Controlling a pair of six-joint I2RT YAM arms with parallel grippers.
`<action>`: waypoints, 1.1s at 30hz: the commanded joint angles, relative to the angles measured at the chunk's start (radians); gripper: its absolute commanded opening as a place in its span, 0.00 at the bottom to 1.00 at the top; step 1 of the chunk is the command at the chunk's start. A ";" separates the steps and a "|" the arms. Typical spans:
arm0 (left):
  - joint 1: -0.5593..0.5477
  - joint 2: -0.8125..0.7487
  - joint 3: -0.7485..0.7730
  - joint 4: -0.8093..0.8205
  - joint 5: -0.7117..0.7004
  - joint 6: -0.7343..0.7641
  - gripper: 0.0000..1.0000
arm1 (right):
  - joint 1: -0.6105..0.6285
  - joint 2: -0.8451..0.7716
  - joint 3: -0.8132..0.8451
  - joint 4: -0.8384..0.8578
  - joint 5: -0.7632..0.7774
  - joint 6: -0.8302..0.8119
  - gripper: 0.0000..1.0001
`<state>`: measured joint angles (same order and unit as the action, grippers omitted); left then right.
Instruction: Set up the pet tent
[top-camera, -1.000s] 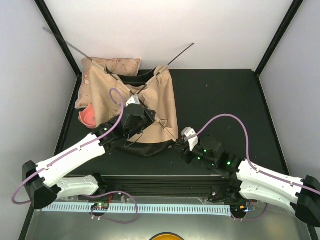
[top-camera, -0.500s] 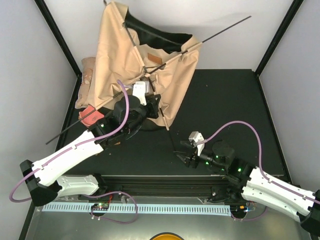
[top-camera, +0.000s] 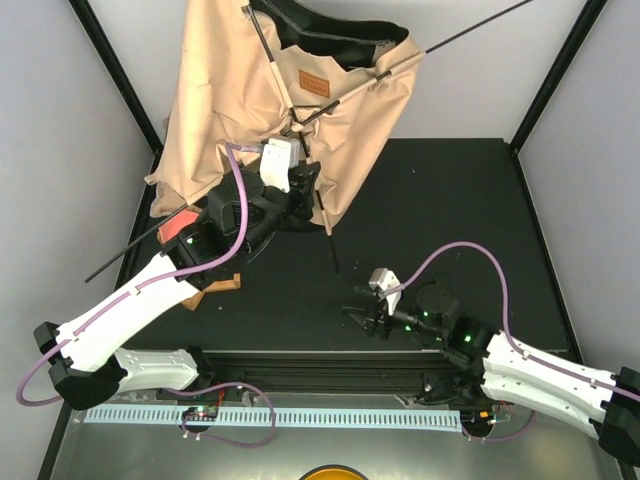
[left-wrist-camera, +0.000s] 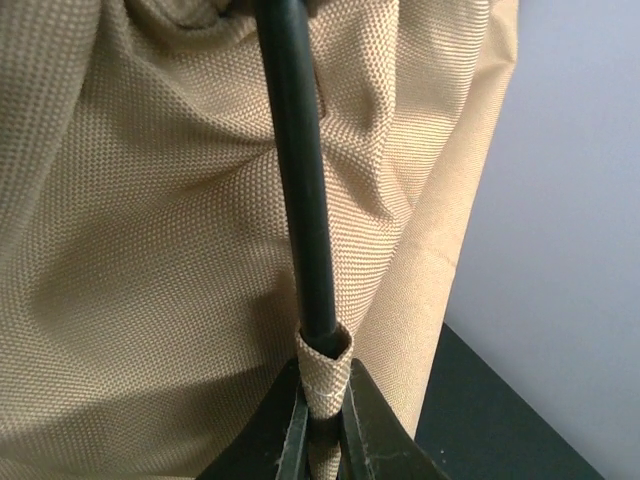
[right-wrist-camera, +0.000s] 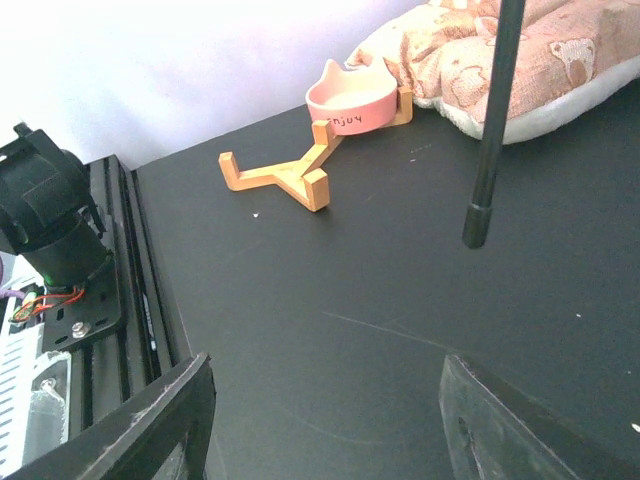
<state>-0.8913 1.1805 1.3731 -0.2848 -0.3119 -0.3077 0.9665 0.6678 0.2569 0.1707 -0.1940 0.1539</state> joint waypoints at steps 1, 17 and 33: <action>0.006 -0.022 0.031 0.063 0.038 0.041 0.02 | 0.002 0.087 0.094 0.057 -0.017 -0.030 0.63; 0.009 -0.024 0.104 -0.039 0.022 0.028 0.02 | -0.023 0.078 0.072 0.143 0.070 -0.054 0.62; 0.041 -0.072 0.129 -0.105 0.173 -0.023 0.02 | -0.043 0.130 0.147 0.182 -0.135 -0.207 0.59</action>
<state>-0.8562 1.1431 1.4715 -0.4385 -0.1741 -0.3351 0.9287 0.7422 0.3103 0.3473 -0.1902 -0.0040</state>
